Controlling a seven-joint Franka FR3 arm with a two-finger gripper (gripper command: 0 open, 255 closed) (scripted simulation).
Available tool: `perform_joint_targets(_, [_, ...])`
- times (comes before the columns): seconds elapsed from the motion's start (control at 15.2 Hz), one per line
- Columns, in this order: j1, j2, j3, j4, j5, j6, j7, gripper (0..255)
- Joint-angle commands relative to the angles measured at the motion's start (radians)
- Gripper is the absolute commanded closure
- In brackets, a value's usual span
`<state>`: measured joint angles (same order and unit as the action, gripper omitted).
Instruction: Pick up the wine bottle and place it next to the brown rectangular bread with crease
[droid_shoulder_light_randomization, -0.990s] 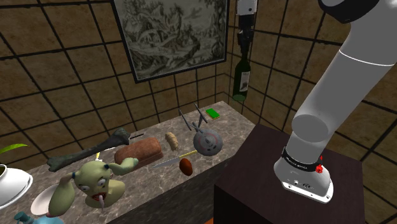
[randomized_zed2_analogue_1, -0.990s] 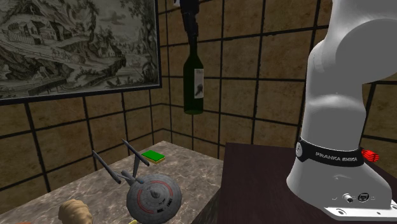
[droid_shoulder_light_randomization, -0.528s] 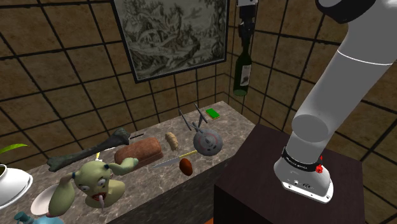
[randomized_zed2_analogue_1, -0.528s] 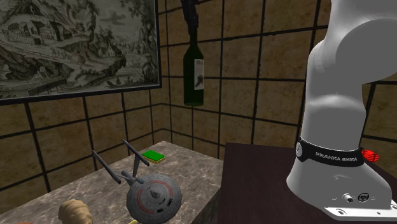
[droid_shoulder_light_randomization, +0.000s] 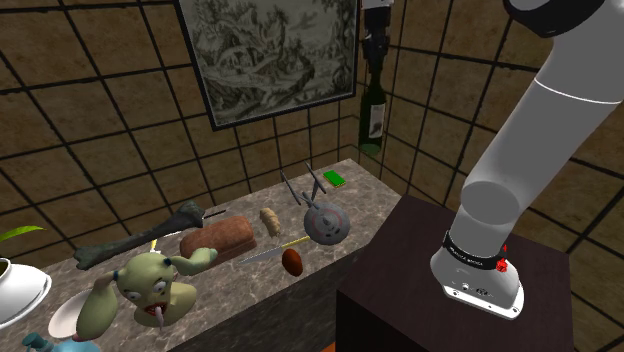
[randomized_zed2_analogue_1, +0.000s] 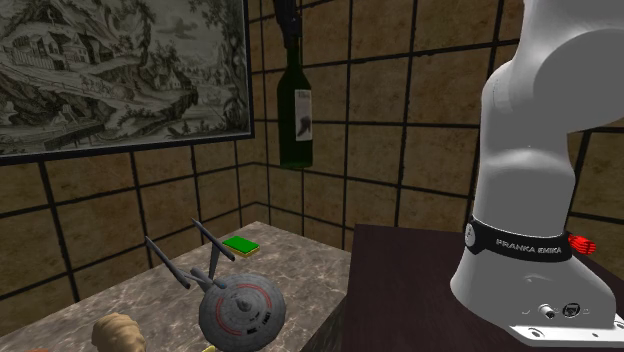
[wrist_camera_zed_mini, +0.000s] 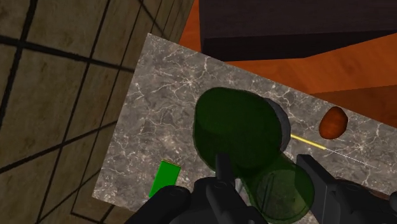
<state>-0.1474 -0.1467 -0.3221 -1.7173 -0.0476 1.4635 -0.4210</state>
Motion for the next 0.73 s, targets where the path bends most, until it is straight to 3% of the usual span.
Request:
perform_joint_targets(0.0, [0.02,-0.026,0.03,-0.052,0.002,0.026,0.053,255])
perform_joint_targets(0.66, [0.115,-0.041,0.167,-0.183,0.049,0.141,0.284,255])
